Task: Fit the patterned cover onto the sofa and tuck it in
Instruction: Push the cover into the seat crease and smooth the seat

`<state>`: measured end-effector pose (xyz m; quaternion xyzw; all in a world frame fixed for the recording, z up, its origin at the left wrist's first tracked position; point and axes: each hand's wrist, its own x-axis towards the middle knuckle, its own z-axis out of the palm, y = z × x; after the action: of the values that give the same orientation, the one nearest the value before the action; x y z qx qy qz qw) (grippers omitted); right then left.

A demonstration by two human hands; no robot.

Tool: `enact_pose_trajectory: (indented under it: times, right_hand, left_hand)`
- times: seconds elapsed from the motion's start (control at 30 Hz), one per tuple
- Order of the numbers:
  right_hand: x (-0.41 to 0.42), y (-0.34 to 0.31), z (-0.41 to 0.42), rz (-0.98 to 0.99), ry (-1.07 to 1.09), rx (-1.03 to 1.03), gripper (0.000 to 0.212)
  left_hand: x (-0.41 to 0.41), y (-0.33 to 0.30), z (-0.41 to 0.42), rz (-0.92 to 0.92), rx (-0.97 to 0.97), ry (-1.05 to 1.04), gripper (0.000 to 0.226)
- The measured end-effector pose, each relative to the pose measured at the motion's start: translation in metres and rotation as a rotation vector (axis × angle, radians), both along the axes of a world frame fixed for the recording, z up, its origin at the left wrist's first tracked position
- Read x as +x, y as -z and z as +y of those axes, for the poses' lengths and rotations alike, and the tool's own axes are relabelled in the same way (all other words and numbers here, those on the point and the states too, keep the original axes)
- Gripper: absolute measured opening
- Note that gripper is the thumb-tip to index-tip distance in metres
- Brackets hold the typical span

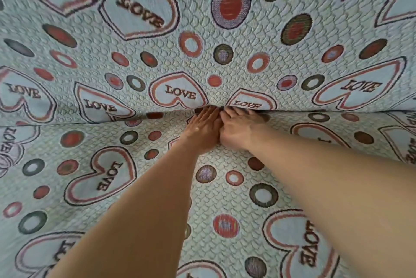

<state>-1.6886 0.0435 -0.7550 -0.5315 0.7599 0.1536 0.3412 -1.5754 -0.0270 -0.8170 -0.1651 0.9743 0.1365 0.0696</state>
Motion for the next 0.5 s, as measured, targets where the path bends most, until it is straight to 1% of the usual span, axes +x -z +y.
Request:
enact_pose_trajectory:
  times: [0.07, 0.13, 0.2, 0.3, 0.4, 0.5]
  right_hand:
    - [0.0, 0.0, -0.001, 0.007, 0.004, 0.0, 0.063]
    - [0.001, -0.001, 0.0, 0.022, 0.007, -0.008, 0.062]
    - [0.003, -0.003, 0.001, 0.038, 0.01, -0.005, 0.061]
    - [0.009, -0.009, 0.002, 0.06, 0.026, -0.009, 0.061]
    - [0.02, -0.014, 0.006, 0.115, 0.069, -0.057, 0.059]
    - [0.039, -0.014, 0.006, 0.177, 0.1, -0.083, 0.062]
  left_hand:
    - [-0.004, -0.008, 0.0, -0.041, 0.048, -0.034, 0.044]
    - [-0.005, -0.01, 0.0, -0.146, 0.023, -0.074, 0.047]
    - [-0.006, -0.017, 0.001, -0.238, 0.081, -0.123, 0.05]
    - [-0.002, -0.026, 0.003, -0.255, 0.108, -0.148, 0.052]
    - [0.017, -0.036, 0.003, -0.227, 0.106, -0.146, 0.053]
    - [0.066, -0.04, -0.016, -0.21, 0.217, -0.267, 0.055]
